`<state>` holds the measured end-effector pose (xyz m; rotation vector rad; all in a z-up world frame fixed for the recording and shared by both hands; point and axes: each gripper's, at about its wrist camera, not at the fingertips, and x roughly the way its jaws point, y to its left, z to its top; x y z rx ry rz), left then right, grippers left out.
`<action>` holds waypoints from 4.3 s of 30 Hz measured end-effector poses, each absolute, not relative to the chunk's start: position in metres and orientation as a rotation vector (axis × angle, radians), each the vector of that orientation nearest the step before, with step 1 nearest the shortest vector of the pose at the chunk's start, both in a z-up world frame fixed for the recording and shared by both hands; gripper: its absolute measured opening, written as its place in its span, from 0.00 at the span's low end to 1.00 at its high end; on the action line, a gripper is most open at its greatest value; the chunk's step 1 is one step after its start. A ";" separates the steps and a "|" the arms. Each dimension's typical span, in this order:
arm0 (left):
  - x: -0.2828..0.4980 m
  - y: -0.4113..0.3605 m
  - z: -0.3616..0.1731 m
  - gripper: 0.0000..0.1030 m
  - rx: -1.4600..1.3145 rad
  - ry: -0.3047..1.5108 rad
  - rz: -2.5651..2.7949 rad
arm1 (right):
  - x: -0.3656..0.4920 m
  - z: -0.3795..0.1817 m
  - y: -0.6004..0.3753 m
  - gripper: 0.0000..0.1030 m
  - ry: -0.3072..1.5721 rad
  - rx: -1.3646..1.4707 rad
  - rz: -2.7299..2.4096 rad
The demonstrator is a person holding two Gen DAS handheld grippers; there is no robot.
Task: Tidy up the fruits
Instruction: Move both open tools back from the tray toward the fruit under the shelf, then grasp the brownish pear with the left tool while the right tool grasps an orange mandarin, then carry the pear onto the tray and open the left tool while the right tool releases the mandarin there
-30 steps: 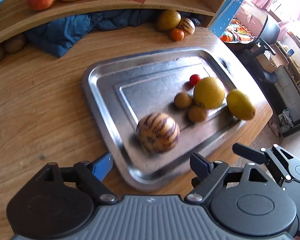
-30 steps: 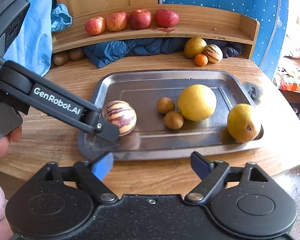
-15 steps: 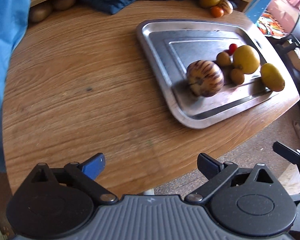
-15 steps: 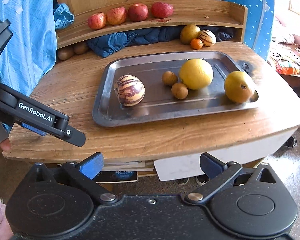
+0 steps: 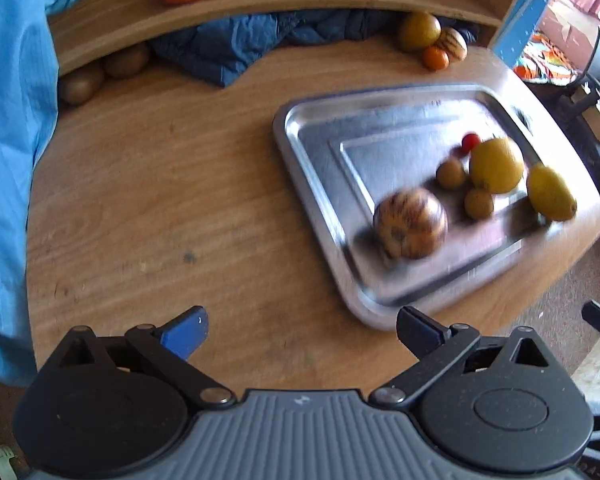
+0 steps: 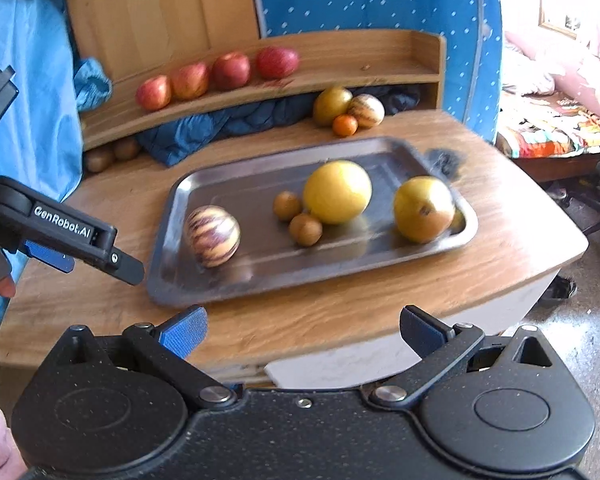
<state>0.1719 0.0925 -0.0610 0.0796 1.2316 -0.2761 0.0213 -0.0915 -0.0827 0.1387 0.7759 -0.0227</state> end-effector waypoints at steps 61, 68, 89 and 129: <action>0.461 -0.086 -0.115 0.79 -0.481 1.274 -0.463 | 0.336 -0.112 -0.154 0.59 0.902 -0.157 0.070; 0.464 -0.079 -0.117 0.72 -0.501 1.264 -0.449 | 0.347 -0.117 -0.151 0.53 0.918 -0.172 0.092; 0.462 -0.069 -0.112 0.71 -0.531 1.268 -0.384 | 0.342 -0.118 -0.160 0.34 0.904 -0.102 0.098; 0.319 0.004 -0.087 0.71 -0.306 1.325 -0.445 | 0.227 -0.104 -0.129 0.34 0.884 -0.073 0.077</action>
